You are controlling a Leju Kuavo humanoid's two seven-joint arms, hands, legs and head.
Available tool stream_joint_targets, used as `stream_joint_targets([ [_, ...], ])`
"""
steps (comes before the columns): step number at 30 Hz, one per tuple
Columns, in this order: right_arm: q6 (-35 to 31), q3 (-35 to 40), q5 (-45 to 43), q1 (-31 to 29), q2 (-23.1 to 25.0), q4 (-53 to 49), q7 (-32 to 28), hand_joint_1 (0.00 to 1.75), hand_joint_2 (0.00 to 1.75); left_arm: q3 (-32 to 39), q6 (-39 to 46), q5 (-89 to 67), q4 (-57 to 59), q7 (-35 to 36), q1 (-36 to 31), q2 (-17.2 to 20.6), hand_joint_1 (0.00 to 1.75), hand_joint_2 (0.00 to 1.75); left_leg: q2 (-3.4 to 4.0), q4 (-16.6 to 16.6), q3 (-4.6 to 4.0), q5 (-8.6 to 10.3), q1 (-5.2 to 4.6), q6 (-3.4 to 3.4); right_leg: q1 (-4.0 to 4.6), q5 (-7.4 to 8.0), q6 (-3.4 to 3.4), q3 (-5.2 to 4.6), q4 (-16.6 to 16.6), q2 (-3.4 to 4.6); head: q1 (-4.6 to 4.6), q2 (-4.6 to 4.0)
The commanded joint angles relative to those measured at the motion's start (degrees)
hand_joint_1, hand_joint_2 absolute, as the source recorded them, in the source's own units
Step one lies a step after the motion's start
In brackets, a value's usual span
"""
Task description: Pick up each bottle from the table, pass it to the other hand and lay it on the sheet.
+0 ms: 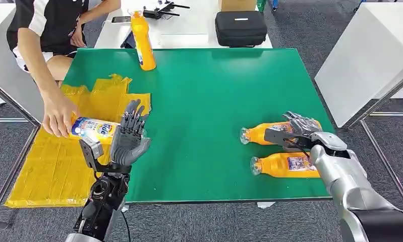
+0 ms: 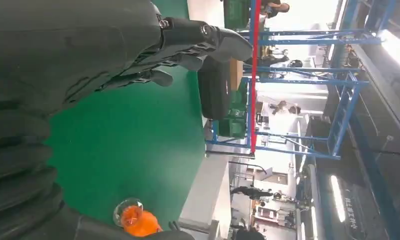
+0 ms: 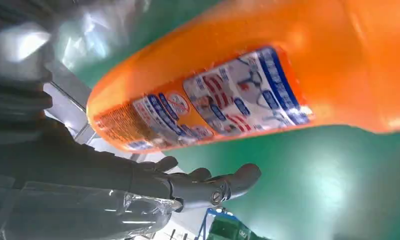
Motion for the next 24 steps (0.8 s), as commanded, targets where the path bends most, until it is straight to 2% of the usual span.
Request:
stream_joint_targets([
  [1, 0.52, 2.07, -0.03, -1.72, -0.12, 3.72, 0.23, 0.0, 1.75, 0.81, -0.07, 0.06, 4.41, 0.35, -2.39, -0.04, 0.0, 1.75, 0.05, 0.07, 0.55, -0.25, 0.05, -0.22, 0.03, -0.25, -0.05, 0.58, 0.04, 0.08, -0.02, 0.0],
  [2, 0.52, 2.07, -0.03, -1.72, -0.12, 3.72, 0.23, 0.0, 1.75, 0.81, -0.07, 0.06, 4.41, 0.35, -2.39, -0.04, 0.0, 1.75, 0.05, 0.01, 0.24, -0.09, 0.04, -0.12, 0.03, -0.09, -0.03, 0.25, -0.02, 0.06, -0.02, 0.0],
  [14, 0.52, 2.07, -0.03, -1.72, -0.12, 3.72, 0.23, 0.0, 1.75, 0.81, -0.07, 0.06, 4.41, 0.35, -2.39, -0.04, 0.0, 1.75, 0.03, 0.0, 0.26, -0.1, 0.03, -0.12, 0.02, -0.1, -0.03, 0.26, -0.02, 0.04, 0.0, 0.0],
  [15, 0.9, 2.27, 0.22, -1.81, -0.12, 3.98, 0.89, 0.0, 1.75, 0.79, -0.19, 0.11, 4.44, 0.39, -2.4, -0.01, 0.0, 1.75, 0.03, -0.01, 0.16, -0.06, 0.03, -0.09, 0.02, -0.06, -0.02, 0.17, -0.03, 0.04, 0.0, 0.0],
  [16, 1.04, 2.34, 0.4, -1.68, -0.36, 4.22, 1.43, 0.0, 1.75, 0.74, -0.3, 0.17, 4.53, 0.44, -2.37, -0.05, 0.0, 1.75, 0.08, 0.07, 0.54, -0.26, 0.06, -0.21, 0.04, -0.25, -0.05, 0.56, 0.03, 0.1, -0.02, 0.0],
  [18, 0.51, 2.21, 0.53, -0.8, -0.68, 4.58, 2.63, 0.0, 1.75, 0.67, -0.37, 0.17, 4.86, 0.48, -2.05, -0.18, 0.0, 1.75, 0.02, -0.01, 0.17, -0.05, 0.03, -0.09, 0.02, -0.06, -0.02, 0.18, -0.03, 0.03, 0.0, 0.0],
  [19, -0.1, 2.04, 0.5, -0.19, -0.72, 4.65, 3.17, 0.0, 1.75, 0.58, -0.46, 0.11, 5.02, 0.41, -1.85, -0.19, 0.0, 1.75, 0.01, 0.01, 0.36, -0.14, 0.05, -0.15, 0.04, -0.15, -0.03, 0.39, -0.03, 0.02, -0.02, 0.0],
  [24, -1.58, 2.17, 1.09, 0.97, 0.26, 6.59, 5.08, 0.0, 1.75, -0.02, -0.65, -0.14, 7.76, 0.27, -3.22, -0.25, 0.0, 1.75, -0.04, -0.03, 0.27, -0.07, 0.05, -0.1, 0.04, -0.08, -0.02, 0.3, -0.08, -0.03, 0.0, 0.0],
])
